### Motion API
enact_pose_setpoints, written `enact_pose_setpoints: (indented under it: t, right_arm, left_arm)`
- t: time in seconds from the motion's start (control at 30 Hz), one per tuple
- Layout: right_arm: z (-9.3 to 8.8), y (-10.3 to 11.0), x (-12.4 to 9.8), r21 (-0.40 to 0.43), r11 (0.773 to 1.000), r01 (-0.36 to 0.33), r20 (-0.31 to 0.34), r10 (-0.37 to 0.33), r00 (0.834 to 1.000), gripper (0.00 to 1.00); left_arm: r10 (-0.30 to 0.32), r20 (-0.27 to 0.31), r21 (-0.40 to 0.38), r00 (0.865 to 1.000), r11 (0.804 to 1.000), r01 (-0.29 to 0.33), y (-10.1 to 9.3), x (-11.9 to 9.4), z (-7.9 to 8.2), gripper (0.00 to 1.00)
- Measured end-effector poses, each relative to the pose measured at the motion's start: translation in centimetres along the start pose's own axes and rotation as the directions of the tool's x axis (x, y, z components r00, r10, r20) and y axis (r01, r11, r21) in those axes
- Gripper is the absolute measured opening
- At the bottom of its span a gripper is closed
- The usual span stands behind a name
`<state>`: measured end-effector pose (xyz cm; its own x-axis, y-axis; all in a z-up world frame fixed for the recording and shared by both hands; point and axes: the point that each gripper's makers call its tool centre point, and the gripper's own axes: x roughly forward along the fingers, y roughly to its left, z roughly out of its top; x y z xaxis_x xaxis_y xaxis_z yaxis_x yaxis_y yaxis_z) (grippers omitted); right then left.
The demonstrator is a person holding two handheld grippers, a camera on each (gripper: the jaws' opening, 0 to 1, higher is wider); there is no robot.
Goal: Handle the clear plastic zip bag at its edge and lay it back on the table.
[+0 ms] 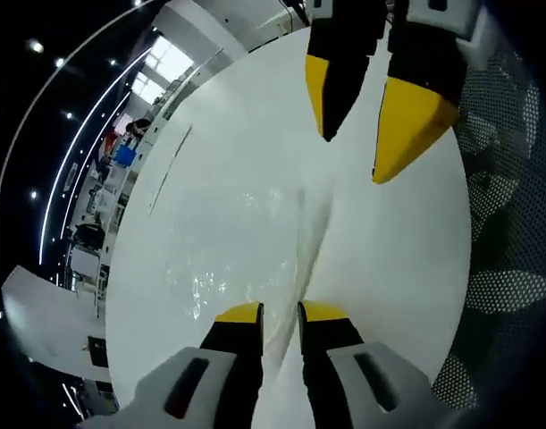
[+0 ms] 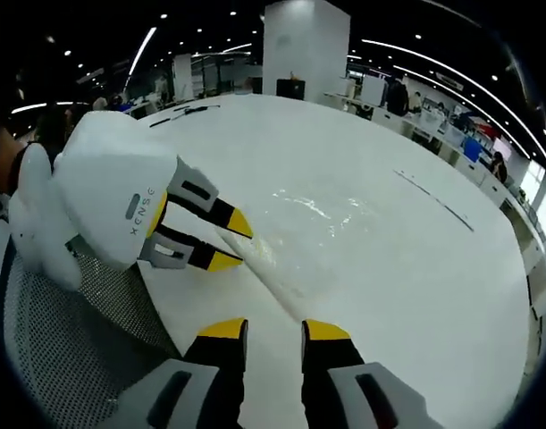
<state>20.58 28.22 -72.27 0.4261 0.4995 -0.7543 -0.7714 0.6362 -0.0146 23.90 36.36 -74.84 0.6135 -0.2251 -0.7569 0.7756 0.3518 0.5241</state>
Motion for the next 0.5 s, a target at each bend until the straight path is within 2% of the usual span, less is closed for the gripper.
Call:
enact_pose_setpoints:
  t: [0.27,0.43,0.5]
  right_arm:
    - [-0.1,-0.4,0.1,0.033,0.999,-0.004,0.010,0.004,1.000,0.24]
    - [-0.3,-1.1,-0.1,0.111,0.994,-0.002,0.041,-0.002,0.999,0.27]
    - [-0.7,-1.6,-0.4,0.150,0.989,0.007,0.052,-0.015,0.999,0.29]
  left_arm:
    - [-0.006,-0.001,-0.059,1.000,0.998,0.006,-0.3,-0.9,-1.2,0.20]
    - [-0.042,-0.007,-0.154,0.999,0.987,0.041,-1.1,-1.9,-2.4,0.25]
    - [-0.065,-0.004,-0.242,0.998,0.968,0.062,-1.6,-2.3,-3.1,0.28]
